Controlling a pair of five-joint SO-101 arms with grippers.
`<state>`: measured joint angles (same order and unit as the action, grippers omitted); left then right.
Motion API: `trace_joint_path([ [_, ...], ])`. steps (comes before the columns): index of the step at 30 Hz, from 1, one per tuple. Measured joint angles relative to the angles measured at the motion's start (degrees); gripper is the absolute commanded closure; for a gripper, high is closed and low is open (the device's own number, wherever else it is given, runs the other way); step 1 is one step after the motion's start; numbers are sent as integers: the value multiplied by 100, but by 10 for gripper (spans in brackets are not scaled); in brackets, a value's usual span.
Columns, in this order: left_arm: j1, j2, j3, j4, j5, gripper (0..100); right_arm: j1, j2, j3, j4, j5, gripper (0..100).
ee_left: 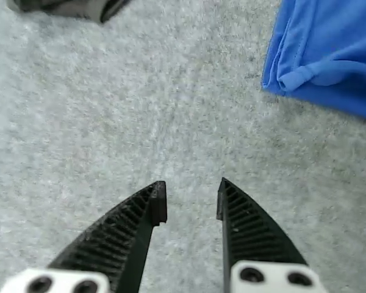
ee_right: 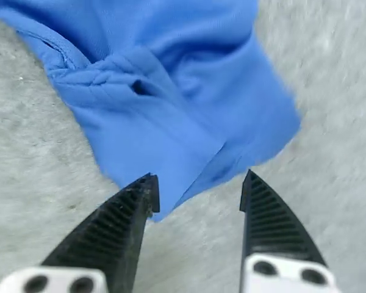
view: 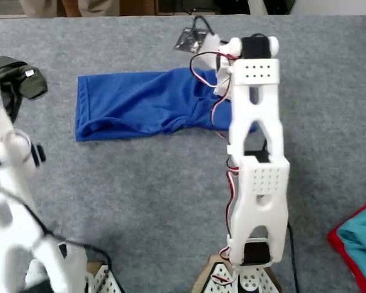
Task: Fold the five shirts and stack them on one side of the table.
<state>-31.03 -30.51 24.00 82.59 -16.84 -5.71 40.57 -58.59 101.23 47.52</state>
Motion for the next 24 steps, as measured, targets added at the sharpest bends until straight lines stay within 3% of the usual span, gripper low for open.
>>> trace_joint_path([
  [7, 642, 3121, -3279, 1152, 105, 807, 229, -1468, 1881, 0, -844, 768],
  [13, 1116, 5055, -6004, 1732, 809, 787, 897, -2075, 2804, 0, -1002, 768],
  [24, 2136, 6910, -7262, 1723, 2013, 791, 1697, -2084, 3314, 0, -1002, 768],
])
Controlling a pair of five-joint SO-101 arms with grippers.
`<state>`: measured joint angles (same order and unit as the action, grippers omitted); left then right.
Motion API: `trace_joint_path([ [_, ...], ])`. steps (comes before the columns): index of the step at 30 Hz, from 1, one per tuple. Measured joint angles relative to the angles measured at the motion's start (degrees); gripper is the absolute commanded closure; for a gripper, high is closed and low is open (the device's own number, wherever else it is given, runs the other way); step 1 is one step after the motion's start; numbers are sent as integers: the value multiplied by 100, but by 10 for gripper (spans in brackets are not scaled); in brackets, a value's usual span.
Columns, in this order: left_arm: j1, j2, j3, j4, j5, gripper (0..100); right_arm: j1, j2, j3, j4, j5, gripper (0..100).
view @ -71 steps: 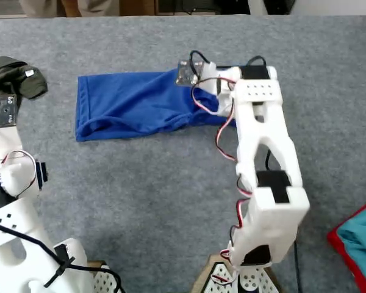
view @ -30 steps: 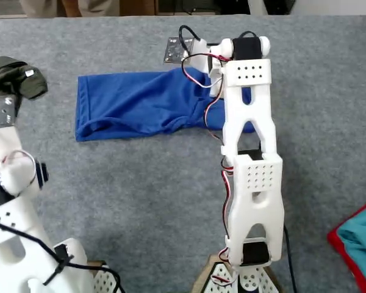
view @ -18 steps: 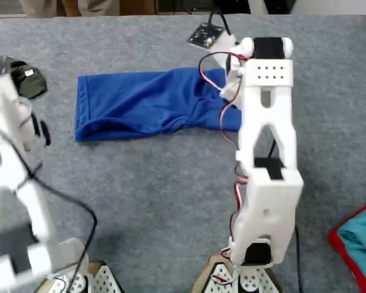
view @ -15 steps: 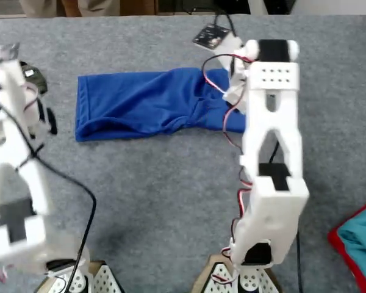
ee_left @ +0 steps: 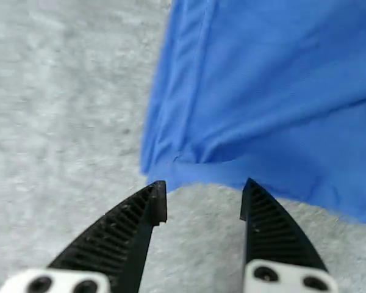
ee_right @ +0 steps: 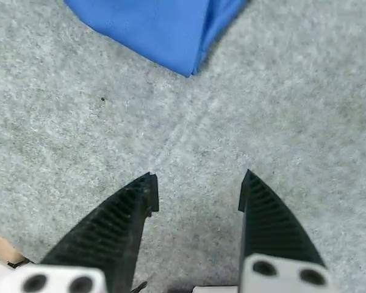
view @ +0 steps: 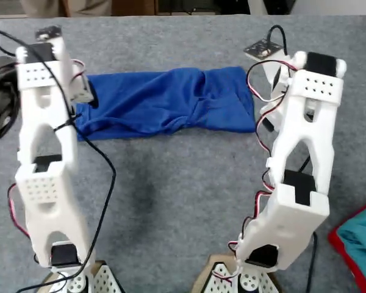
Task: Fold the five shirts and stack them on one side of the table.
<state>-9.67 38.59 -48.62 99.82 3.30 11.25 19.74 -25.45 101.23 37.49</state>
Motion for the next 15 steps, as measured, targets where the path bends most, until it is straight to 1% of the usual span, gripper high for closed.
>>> trace_joint_path([
  [3, 132, 527, -440, -79, 475, 791, 0, 0, 0, 0, 0, 768],
  [8, 624, 967, -1055, 0, 1160, 791, -105, 0, 0, 0, -70, 768],
  [11, 826, 1284, -1116, 0, 1363, 791, -281, 0, 0, -44, -158, 768],
  [15, 835, 1846, -1125, 18, 1424, 791, -316, 0, 0, -123, -158, 768],
])
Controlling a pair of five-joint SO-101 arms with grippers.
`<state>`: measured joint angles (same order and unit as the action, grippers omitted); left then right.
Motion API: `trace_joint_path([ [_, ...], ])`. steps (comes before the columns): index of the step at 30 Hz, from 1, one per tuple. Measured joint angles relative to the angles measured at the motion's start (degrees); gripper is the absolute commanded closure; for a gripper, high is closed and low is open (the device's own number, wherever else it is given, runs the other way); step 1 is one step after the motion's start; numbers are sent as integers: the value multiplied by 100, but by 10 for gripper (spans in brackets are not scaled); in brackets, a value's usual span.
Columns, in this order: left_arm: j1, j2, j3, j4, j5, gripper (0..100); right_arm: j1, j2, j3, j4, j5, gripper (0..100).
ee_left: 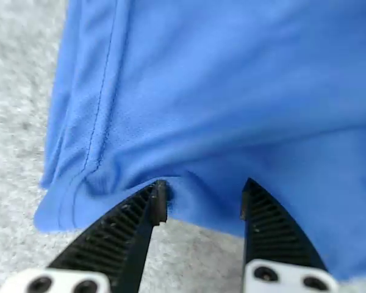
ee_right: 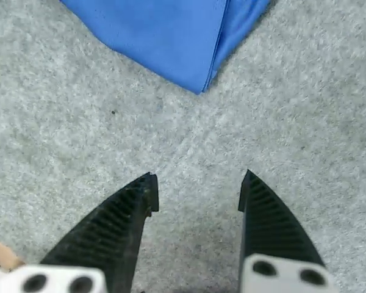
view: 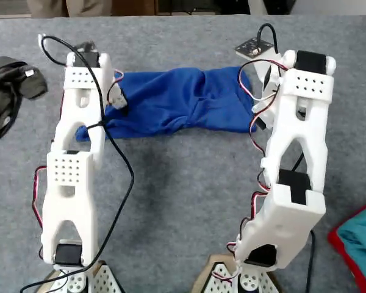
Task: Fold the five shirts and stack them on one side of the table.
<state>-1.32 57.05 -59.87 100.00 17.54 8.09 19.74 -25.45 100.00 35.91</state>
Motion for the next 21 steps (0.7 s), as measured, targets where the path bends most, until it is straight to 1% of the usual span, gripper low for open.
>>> trace_joint_path([
  [3, -53, 308, 0, 0, 0, 792, 0, 0, 0, -18, 0, 768],
  [7, -105, 316, 132, 0, 0, 836, 0, 9, 0, -18, 0, 768],
  [12, -105, -35, 686, -9, -308, 957, 0, 193, 0, -18, 0, 768],
  [15, -105, -299, 835, -9, -448, 937, 0, 237, 0, -44, 0, 768],
  [21, -114, -1090, 914, 9, -492, 836, 0, 237, 0, -123, 0, 768],
])
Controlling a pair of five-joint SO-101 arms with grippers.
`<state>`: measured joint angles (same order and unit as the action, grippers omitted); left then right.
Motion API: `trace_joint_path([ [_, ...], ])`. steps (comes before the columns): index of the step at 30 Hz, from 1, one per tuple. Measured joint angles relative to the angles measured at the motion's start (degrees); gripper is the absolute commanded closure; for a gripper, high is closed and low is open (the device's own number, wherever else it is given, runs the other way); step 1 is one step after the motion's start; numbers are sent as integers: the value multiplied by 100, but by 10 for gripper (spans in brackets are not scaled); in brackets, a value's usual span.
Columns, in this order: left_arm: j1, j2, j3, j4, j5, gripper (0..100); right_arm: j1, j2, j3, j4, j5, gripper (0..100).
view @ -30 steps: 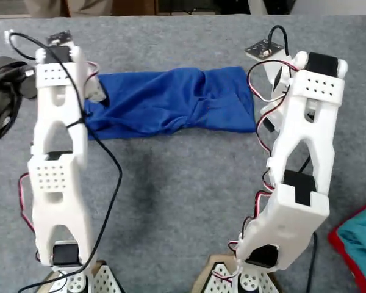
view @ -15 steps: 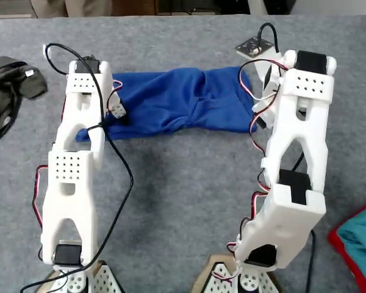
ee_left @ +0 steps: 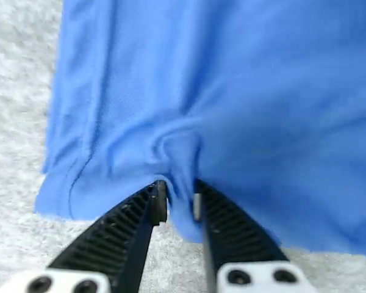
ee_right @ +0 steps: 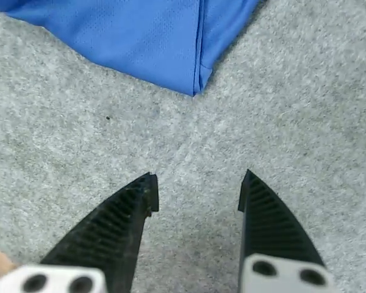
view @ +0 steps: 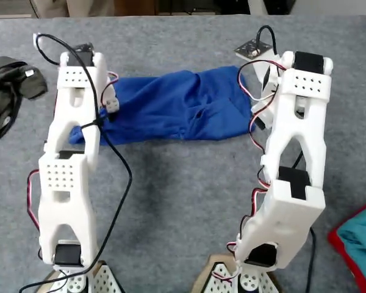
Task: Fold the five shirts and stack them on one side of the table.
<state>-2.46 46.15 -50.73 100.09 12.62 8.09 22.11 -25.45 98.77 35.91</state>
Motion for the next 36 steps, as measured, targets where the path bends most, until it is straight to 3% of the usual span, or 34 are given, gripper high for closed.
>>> trace_joint_path([
  [9, -62, -422, 352, 0, -255, 834, 0, 26, 0, -88, 0, 768],
  [14, -440, -431, 404, 0, -158, 987, 0, 26, 0, -105, 0, 772],
  [20, -580, -273, 413, 0, -35, 981, -422, 26, -53, -378, -97, 931],
  [23, -580, -229, 413, 0, -9, 981, -818, 26, -360, -800, -352, 995],
  [31, -580, 229, 413, 0, 185, 981, -2110, 985, -589, -3051, -1029, 987],
  [36, -580, 571, 413, 0, 185, 981, -2347, 2365, -1389, -3297, -1582, 987],
])
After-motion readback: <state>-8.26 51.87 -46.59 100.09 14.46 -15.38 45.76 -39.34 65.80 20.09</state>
